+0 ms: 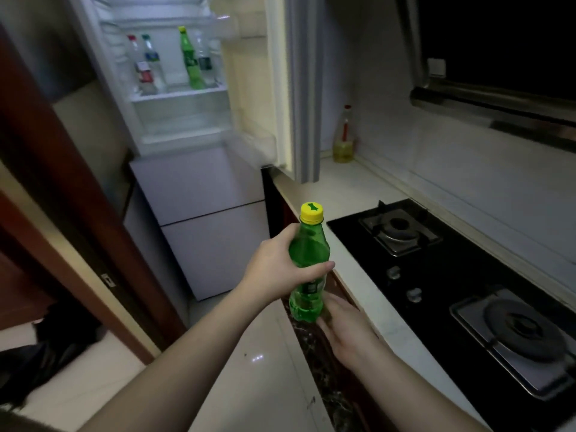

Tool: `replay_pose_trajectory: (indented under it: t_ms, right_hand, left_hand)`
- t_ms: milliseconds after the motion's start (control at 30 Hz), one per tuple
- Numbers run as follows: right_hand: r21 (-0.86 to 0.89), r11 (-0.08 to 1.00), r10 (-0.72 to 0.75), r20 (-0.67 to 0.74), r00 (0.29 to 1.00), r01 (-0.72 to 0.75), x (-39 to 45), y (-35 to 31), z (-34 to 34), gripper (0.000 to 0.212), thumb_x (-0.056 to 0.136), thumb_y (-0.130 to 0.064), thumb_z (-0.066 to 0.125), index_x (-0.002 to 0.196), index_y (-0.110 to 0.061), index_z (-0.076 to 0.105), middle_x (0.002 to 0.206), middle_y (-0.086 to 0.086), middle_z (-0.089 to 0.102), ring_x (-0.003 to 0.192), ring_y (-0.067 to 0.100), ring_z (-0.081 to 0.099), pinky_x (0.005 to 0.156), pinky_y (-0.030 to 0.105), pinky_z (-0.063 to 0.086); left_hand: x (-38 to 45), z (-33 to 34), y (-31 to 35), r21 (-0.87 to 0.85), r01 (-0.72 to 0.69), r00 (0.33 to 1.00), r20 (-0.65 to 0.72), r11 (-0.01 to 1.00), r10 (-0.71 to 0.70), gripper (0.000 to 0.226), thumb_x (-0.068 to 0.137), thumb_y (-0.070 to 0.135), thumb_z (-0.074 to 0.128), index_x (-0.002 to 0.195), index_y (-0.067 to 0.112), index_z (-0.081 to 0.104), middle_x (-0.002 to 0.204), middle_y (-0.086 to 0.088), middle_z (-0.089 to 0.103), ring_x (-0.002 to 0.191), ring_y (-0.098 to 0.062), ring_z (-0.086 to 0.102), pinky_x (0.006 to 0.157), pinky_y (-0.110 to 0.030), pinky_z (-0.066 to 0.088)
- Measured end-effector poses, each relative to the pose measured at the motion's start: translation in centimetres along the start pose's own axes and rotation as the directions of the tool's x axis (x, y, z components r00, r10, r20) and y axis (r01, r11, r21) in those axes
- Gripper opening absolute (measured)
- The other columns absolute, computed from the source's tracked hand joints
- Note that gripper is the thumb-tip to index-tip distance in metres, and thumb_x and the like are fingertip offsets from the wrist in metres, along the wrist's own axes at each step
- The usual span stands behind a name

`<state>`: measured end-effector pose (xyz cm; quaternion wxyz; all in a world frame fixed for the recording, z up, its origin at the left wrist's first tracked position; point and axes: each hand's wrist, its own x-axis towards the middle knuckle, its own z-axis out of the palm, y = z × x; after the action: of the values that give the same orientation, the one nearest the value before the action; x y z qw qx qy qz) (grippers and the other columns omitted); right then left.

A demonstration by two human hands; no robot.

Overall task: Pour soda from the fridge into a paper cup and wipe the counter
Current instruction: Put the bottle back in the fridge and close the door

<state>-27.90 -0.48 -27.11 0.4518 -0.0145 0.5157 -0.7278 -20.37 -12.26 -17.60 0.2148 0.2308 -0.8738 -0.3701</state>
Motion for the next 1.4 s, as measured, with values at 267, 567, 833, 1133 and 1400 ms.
replay_pose_trajectory:
  t_ms: [267, 567, 833, 1133, 1400]
  right_hand:
    - [-0.049, 0.995, 0.098, 0.178, 0.979, -0.091, 7.2, -2.5, 5.7, 0.025, 0.098, -0.014, 0.05, 0.115, -0.002, 0.062, 0.111, 0.014, 0.069, 0.098, 0.018, 0.067, 0.066, 0.015, 0.053]
    - [-0.079, 0.977, 0.213, 0.225, 0.951, -0.2, 13.6, -5.9, 11.2, 0.015, 0.094, -0.014, 0.057, 0.102, -0.004, 0.066, 0.085, 0.006, 0.072, 0.076, 0.011, 0.068, 0.06, 0.016, 0.054]
    - [-0.151, 0.953, 0.284, 0.139, 0.949, -0.263, 19.5, -5.5, 17.5, 0.018, 0.092, -0.016, 0.062, 0.106, -0.006, 0.065, 0.094, 0.007, 0.068, 0.086, 0.015, 0.064, 0.086, 0.027, 0.05]
    - [-0.146, 0.953, 0.281, 0.109, 0.954, -0.264, 26.0, -3.9, 28.0, 0.014, 0.094, -0.013, 0.058, 0.099, -0.002, 0.064, 0.09, 0.011, 0.068, 0.083, 0.018, 0.065, 0.076, 0.028, 0.052]
    - [-0.217, 0.956, 0.229, 0.129, 0.965, -0.197, 30.6, -4.8, 35.8, 0.012, 0.096, -0.013, 0.055, 0.095, -0.008, 0.066, 0.089, 0.007, 0.068, 0.08, 0.014, 0.064, 0.055, 0.019, 0.053]
  left_hand:
    - [5.1, -3.6, -3.0, 0.033, 0.134, 0.978, -0.168, 0.99, -0.127, 0.073, 0.054, 0.077, 0.069, 0.117, 0.04, 0.055, 0.108, 0.019, 0.067, 0.103, -0.005, 0.062, 0.089, -0.039, 0.055]
    - [10.4, -7.1, -6.0, 0.043, 0.203, 0.935, -0.305, 0.978, -0.181, 0.067, 0.057, 0.071, 0.071, 0.112, 0.035, 0.058, 0.106, 0.015, 0.069, 0.101, -0.004, 0.063, 0.088, -0.036, 0.054]
    - [14.8, -11.8, -10.6, 0.043, 0.235, 0.92, -0.331, 0.971, -0.208, 0.066, 0.059, 0.067, 0.073, 0.113, 0.033, 0.059, 0.107, 0.015, 0.068, 0.101, -0.005, 0.063, 0.089, -0.037, 0.054]
    - [20.0, -20.2, -18.2, 0.044, 0.237, 0.918, -0.338, 0.971, -0.208, 0.067, 0.065, 0.061, 0.079, 0.12, 0.029, 0.055, 0.111, 0.013, 0.065, 0.104, -0.008, 0.061, 0.089, -0.034, 0.053]
    - [25.4, -27.1, -22.3, -0.008, 0.212, 0.932, -0.3, 0.977, -0.205, 0.065, 0.062, 0.062, 0.079, 0.116, 0.032, 0.056, 0.11, 0.013, 0.066, 0.102, -0.007, 0.062, 0.092, -0.039, 0.054]
